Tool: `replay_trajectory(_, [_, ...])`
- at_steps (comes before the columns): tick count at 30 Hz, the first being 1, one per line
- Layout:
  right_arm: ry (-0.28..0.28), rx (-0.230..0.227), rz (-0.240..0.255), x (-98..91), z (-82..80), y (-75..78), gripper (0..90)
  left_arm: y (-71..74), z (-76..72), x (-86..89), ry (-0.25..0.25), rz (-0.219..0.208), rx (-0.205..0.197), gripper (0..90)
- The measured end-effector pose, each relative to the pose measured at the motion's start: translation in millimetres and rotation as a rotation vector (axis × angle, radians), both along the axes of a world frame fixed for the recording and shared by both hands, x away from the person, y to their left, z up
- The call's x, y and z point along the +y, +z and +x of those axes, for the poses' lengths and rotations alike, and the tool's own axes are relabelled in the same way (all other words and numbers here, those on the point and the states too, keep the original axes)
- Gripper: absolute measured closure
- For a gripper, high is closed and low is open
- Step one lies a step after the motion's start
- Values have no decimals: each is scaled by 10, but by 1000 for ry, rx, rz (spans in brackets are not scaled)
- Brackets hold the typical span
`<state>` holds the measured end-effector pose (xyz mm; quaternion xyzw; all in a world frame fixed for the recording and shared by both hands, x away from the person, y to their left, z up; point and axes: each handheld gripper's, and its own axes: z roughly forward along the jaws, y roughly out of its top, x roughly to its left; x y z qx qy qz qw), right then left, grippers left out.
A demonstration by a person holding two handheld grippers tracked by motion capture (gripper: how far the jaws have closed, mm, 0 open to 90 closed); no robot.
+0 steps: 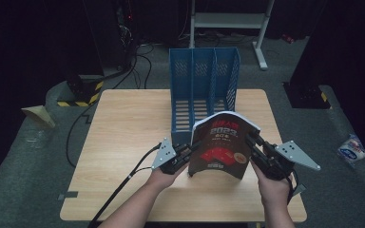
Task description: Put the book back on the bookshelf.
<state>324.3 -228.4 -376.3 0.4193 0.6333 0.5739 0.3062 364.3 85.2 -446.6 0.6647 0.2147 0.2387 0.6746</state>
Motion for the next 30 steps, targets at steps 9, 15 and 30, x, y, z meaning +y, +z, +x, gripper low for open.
replay_trajectory(9, [8, 3, -23, 32, -132, 23, 860, -1, 47, 3, 60, 23, 44, 790])
replay_trajectory(15, [37, -14, -26, 49, -212, 22, 864, -31, 86, 29, 79, 44, 78, 724])
replay_trajectory(30, [68, -32, -39, 105, -292, 44, 866, -39, 68, 144, 98, 94, 120, 517])
